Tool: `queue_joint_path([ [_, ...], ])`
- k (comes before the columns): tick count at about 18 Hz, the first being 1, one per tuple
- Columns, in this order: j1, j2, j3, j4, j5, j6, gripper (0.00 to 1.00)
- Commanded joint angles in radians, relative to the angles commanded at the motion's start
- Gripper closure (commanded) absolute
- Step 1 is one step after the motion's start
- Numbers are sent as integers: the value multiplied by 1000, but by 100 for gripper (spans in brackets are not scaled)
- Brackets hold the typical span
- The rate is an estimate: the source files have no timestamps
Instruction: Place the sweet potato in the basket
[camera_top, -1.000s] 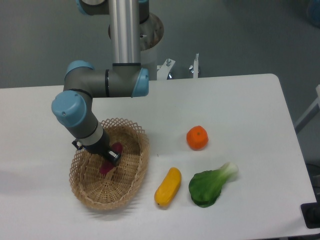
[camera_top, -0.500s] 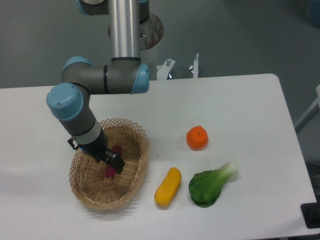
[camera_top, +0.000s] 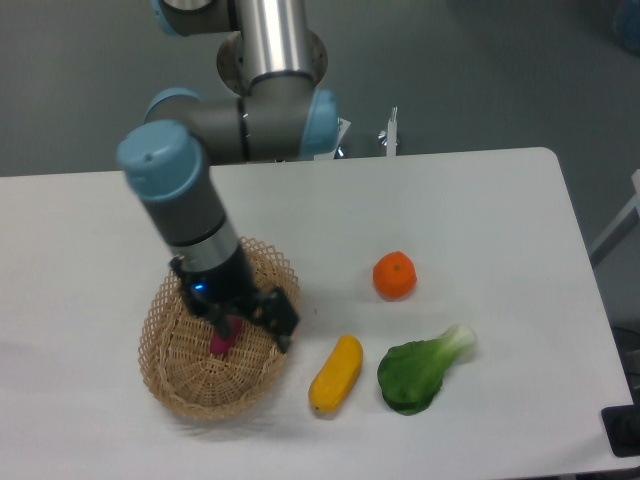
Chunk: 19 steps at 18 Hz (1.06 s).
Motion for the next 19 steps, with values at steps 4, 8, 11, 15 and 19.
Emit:
queue_joint_path([
  [4, 124, 61, -3, -133, -44, 170, 0],
  [8, 227, 117, -3, -241, -52, 457, 0],
  [11, 292, 135, -5, -287, -75, 574, 0],
  [15, 365, 157, -28, -301, -118, 749, 0],
  [19, 390, 167, -54, -292, -143, 777, 0],
])
